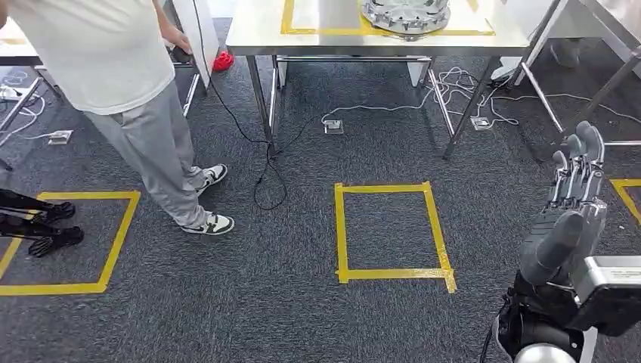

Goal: Take the parts from the cabinet and place them on the table.

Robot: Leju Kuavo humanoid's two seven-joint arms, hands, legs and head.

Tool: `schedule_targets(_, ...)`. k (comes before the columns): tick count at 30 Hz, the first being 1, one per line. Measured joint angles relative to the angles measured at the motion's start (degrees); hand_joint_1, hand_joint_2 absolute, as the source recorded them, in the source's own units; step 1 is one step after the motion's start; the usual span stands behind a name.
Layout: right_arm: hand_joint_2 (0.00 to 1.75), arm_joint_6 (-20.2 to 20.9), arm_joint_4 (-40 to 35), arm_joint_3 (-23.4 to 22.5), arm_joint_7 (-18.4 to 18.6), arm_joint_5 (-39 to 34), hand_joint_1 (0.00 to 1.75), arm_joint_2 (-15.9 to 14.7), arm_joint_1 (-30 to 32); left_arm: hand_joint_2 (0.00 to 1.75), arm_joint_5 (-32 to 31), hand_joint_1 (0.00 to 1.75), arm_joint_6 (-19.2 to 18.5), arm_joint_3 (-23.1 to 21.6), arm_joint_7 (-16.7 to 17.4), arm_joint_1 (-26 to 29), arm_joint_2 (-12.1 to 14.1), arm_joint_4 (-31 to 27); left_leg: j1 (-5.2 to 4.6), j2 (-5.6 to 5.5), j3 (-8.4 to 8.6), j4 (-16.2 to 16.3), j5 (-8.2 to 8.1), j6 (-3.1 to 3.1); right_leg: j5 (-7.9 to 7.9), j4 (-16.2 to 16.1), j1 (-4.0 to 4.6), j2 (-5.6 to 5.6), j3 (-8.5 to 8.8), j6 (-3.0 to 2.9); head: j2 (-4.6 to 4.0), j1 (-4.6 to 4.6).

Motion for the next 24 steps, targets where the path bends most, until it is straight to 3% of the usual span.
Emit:
schedule_targets(1, 0.0, 0.0, 0.0, 0.0, 0.3, 0.4, 0.0, 0.0, 0.1, 0.0, 0.0, 0.0, 0.0, 0.0, 0.0, -0.2, 0.0, 0.0, -0.51, 0.26, 0.3, -1.2, -0.34, 0.42, -0.21, 0.3, 0.41, -0.49, -0.15, 0.37, 0.0, -0.13)
schedule_targets(4, 0.0, 0.0, 0.0, 0.0, 1.0, 0.5, 0.0, 0.0, 0.2, 0.0, 0.0, 0.0, 0.0, 0.0, -0.1, -0.3, 0.0, 0.0, -0.56, -2.27, -0.39, -1.0, -0.07, 1.2, -0.21, 0.1, 0.38, -2.89, 0.05, 0.99, 0.0, 0.22)
schedule_targets(5, 0.0, 0.0, 0.0, -0.1, 1.1, 0.5, 0.0, 0.0, 0.2, 0.0, 0.0, 0.0, 0.0, 0.0, -0.1, -0.2, 0.0, 0.0, -0.11, -3.21, -0.23, -1.5, 0.44, 1.85, -0.7, 0.4, 0.31, -3.14, 0.04, 1.44, 0.0, 0.09)
schedule_targets(6, 0.0, 0.0, 0.0, -0.1, 1.2, 0.5, 0.0, 0.0, 0.3, 0.0, 0.0, 0.0, 0.0, 0.0, -0.2, -0.3, 0.0, 0.0, 0.0, -4.07, -0.43, -1.5, 0.69, 2.08, -1.96, 1.6, 0.05, 0.14, -0.3, 1.97, 0.0, 0.29)
schedule_targets(7, 0.0, 0.0, 0.0, -0.3, 1.2, 0.5, 0.0, -0.1, 0.5, 0.0, 0.0, 0.0, 0.0, 0.0, -0.2, -0.3, -0.1, 0.0, 0.05, -4.96, -0.55, -1.5, 0.96, 2.5, -4.33, 5.0, -0.14, 2.57, -1.51, 2.2, 0.0, 0.64)
schedule_targets(8, 0.0, 0.0, 0.0, -0.4, 1.2, 0.7, 0.0, -0.2, 0.7, 0.0, 0.0, 0.0, 0.0, 0.0, -0.4, -0.4, -0.3, 0.0, 0.04, -5.96, -0.68, -1.5, 1.08, 2.69, -6.97, 9.9, -0.19, 3.71, -3.49, 2.32, 0.0, 1.07)
schedule_targets(9, 0.0, 0.0, 0.0, -0.3, 1.2, 1.2, 0.0, -0.2, 1.0, 0.0, 0.0, 0.0, -0.1, 0.0, -0.5, -0.4, -0.4, 0.0, -0.02, -6.95, -0.82, -1.5, 1.22, 2.87, -8.99, 14.5, -0.17, 4.18, -5.44, 2.41, 0.0, 1.4)
schedule_targets(10, 0.0, 0.0, 0.0, -0.2, 1.5, 1.9, 0.0, -0.3, 1.2, 0.0, 0.1, 0.0, -0.2, 0.0, -0.6, -0.3, -0.4, 0.0, -0.05, -8.02, -0.91, -1.5, 1.35, 2.94, -10.02, 17.9, -0.16, 4.43, -6.98, 2.41, 0.0, 1.77)
schedule_targets(11, 0.0, 0.0, 0.0, -0.2, 1.7, 2.4, 0.0, -0.3, 1.3, 0.0, 0.2, 0.0, -0.2, 0.0, -0.7, -0.1, -0.4, 0.0, -0.06, -8.95, -0.9, -1.4, 1.44, 2.92, -9.55, 18.6, -0.15, 4.52, -7.32, 2.35, 0.0, 2.03)
schedule_targets(13, 0.0, 0.0, -0.1, 0.0, 1.8, 3.1, 0.0, -0.3, 1.2, 0.0, 0.2, 0.0, -0.2, 0.0, -0.7, 0.0, -0.2, 0.0, -0.04, -10.71, -0.76, -1.4, 1.59, 2.75, -4.84, 12.8, -0.18, 4.77, -4.9, 2.07, 0.0, 2.41)
schedule_targets(14, 0.0, 0.0, -0.3, 0.0, 2.0, 3.2, 0.0, -0.4, 1.2, 0.0, 0.2, 0.0, -0.3, 0.0, -0.7, 0.0, -0.2, 0.0, -0.04, -11.44, -0.63, -1.4, 1.62, 2.69, -1.9, 7.7, -0.24, 5.57, -2.71, 1.92, 0.02, 2.52)
schedule_targets(15, 0.0, 0.0, -0.5, 0.0, 2.3, 3.2, 0.0, -0.4, 1.2, 0.0, 0.2, 0.0, -0.3, 0.0, -0.8, 0.1, -0.3, 0.0, -0.03, -11.95, -0.74, -1.4, 1.7, 2.53, 0.12, 3.4, -0.41, 7.88, -1.13, 1.8, 0.0, 2.65)
schedule_targets(16, 0.0, 0.0, -0.5, 0.0, 2.5, 3.2, 0.0, -0.5, 1.3, 0.0, 0.2, 0.0, -0.4, 0.0, -0.9, 0.0, -0.3, 0.0, -0.48, -12.63, -1.05, -0.8, 1.63, 2.14, 0.12, 1.2, -0.52, 9.1, -0.55, 1.55, 0.02, 2.65)
schedule_targets(17, 0.0, 0.0, -0.6, 0.0, 2.8, 3.1, 0.0, -0.7, 1.1, 0.0, 0.2, 0.0, -0.4, 0.0, -1.0, -0.1, -0.3, 0.0, -0.38, -12.93, -1.58, -0.7, 1.78, 1.92, -0.58, 0.3, -0.52, 8.82, -0.22, 1.33, 0.0, 2.49)
schedule_targets(19, 0.0, 0.0, -0.6, 0.0, 2.8, 2.8, 0.0, -0.9, 1.1, 0.0, 0.1, 0.0, -0.3, 0.0, -1.1, 0.2, -0.3, 0.0, -0.05, -13.67, -2.07, -0.9, 2.24, 1.19, -0.3, 0.6, -0.23, 8.14, -0.48, 0.88, 0.02, 2.16)
schedule_targets(20, 0.0, 0.0, -0.6, 0.0, 2.8, 2.6, 0.0, -0.9, 1.0, 0.0, 0.1, 0.0, -0.3, 0.0, -1.2, 0.4, -0.2, 0.0, -0.26, -14.01, -2.41, -0.8, 2.23, 0.89, 0.09, 0.2, -0.66, 7.48, -0.52, 0.35, 0.02, 2.19)
schedule_targets(21, 0.0, 0.0, -0.6, 0.0, 2.8, 2.1, 0.0, -1.1, 0.8, 0.0, 0.1, 0.0, -0.2, 0.0, -1.3, 0.4, -0.1, 0.0, -0.5, -9.65, -2.62, 0.2, 1.14, 0.68, 0.36, 0.0, -0.58, 6.88, -0.53, 0.0, 0.0, 2.1)
schedule_targets(22, 0.0, 0.0, -0.7, 0.0, 2.8, 1.9, 0.0, -1.1, 1.0, 0.0, 0.0, 0.0, -0.2, 0.0, -1.4, 0.3, -0.2, 0.0, -0.35, -6.67, -3.94, 3.1, -1.31, 0.25, 0.47, -0.1, -0.53, 6.31, -0.67, -0.25, 0.0, 1.22)
schedule_targets(24, 0.0, 0.0, -0.8, 0.0, 2.8, 1.3, 0.0, -1.6, 0.9, 0.0, 0.0, 0.0, -0.1, 0.0, -1.6, 0.1, -0.2, 0.0, 0.34, -6.2, -7.61, 11.8, -6.11, -0.26, 0.52, 0.0, -0.41, 4.83, -0.82, -0.34, 0.0, 1.09)
